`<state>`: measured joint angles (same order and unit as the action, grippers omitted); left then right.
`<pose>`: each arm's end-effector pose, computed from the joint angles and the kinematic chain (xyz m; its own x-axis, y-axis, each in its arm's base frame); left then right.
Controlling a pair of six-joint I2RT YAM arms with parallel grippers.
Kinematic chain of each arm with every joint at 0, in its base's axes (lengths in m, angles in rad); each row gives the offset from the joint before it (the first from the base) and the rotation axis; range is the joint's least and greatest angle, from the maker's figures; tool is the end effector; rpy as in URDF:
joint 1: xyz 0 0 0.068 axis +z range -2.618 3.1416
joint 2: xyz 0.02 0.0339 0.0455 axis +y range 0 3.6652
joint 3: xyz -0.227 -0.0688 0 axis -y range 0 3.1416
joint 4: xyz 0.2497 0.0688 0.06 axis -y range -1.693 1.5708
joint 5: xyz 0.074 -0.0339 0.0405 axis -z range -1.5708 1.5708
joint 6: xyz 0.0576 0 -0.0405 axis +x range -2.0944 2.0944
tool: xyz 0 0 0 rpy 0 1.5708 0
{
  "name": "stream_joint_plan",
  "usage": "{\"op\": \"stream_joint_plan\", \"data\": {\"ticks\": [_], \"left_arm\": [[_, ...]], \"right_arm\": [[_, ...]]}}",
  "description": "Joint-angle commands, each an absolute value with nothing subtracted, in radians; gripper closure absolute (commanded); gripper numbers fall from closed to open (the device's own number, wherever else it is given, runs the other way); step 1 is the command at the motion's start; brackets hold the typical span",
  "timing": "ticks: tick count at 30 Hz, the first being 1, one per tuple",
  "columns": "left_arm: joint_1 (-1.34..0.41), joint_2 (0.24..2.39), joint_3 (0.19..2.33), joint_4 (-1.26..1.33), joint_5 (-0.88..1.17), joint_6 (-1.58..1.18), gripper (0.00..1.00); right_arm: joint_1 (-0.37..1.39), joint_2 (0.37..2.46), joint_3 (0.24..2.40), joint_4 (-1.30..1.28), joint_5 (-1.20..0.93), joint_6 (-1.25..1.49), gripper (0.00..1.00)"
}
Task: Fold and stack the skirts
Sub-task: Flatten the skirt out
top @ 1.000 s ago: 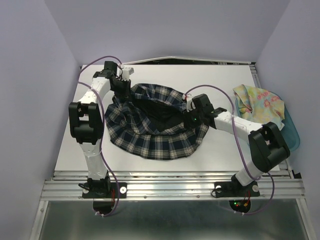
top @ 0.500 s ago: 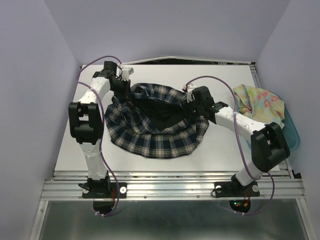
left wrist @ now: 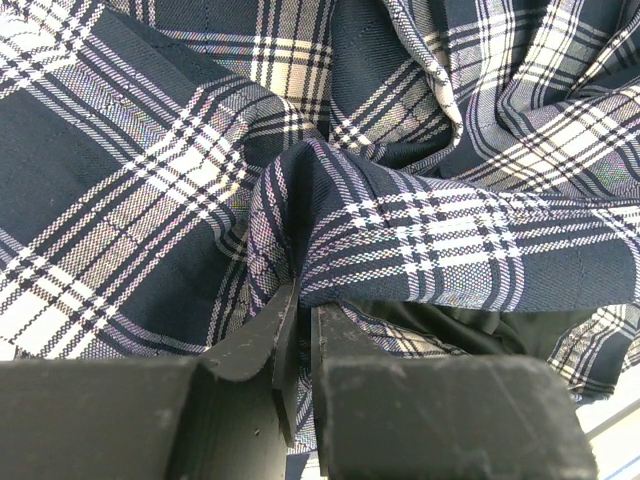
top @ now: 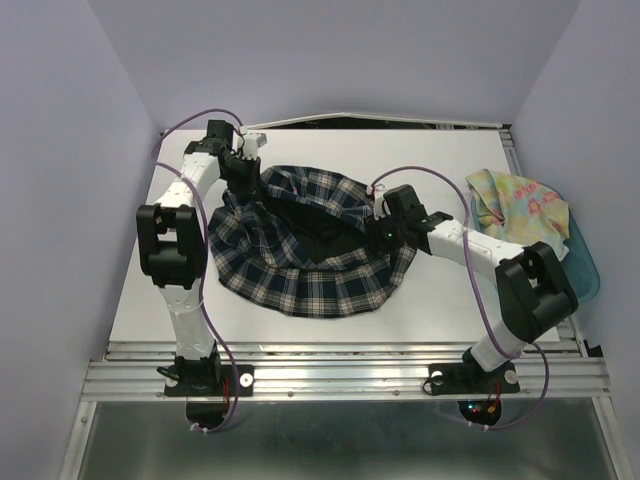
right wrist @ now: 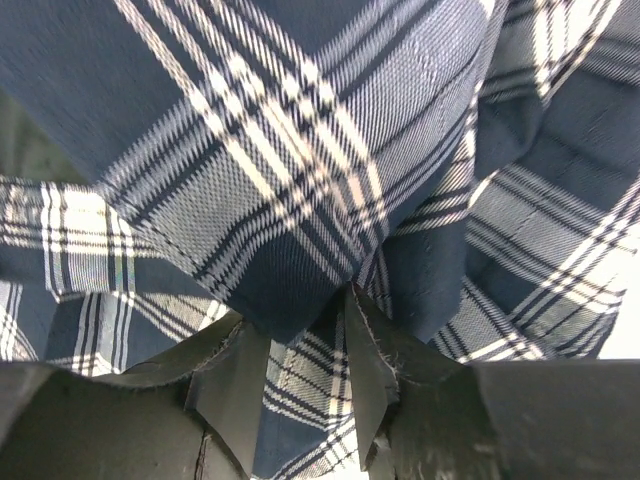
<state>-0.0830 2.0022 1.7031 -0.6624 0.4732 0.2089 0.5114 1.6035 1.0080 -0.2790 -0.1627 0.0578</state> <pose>0.4392 -0.0629 0.2007 -0.7303 0.2460 -0.6374 0.4959 0.8325 -0.2469 0.3021 0.1803 0.1496 -0.7011 -0.3281 -0.6331 -0.5339 0.8300 0.1611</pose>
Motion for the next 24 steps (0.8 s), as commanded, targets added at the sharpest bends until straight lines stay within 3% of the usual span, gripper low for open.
{"op": "stream_joint_plan", "data": {"ticks": [1,5,8,9,12,16,17,18,24], "left_arm": [[-0.072,1.993,1.756,-0.667,0.465,0.224,0.85],[-0.071,1.990,1.759,-0.672,0.462,0.227,0.85],[-0.069,1.982,1.755,-0.670,0.456,0.232,0.85],[-0.069,1.979,1.750,-0.670,0.453,0.232,0.85],[-0.064,1.973,1.744,-0.669,0.451,0.235,0.85],[-0.055,1.953,1.788,-0.715,0.433,0.268,0.88],[-0.051,1.948,1.842,-0.732,0.410,0.284,0.89],[-0.020,1.945,2.026,-0.823,0.338,0.387,0.94],[-0.009,1.939,2.358,-0.908,0.212,0.500,1.00]], "right_arm": [[0.514,1.578,0.997,-0.264,-0.207,0.084,0.59],[0.514,1.611,1.015,-0.265,-0.218,0.087,0.56],[0.514,1.611,1.019,-0.259,-0.215,0.094,0.71],[0.514,1.609,1.019,-0.255,-0.206,0.095,0.81],[0.514,1.598,1.025,-0.249,-0.131,0.084,0.99],[0.514,1.562,1.063,-0.255,-0.042,-0.026,0.99],[0.505,1.530,1.075,-0.256,-0.005,-0.061,0.99],[0.462,1.478,1.144,-0.264,0.090,-0.253,0.99],[0.319,1.505,1.374,-0.281,0.110,-0.423,0.99]]}}
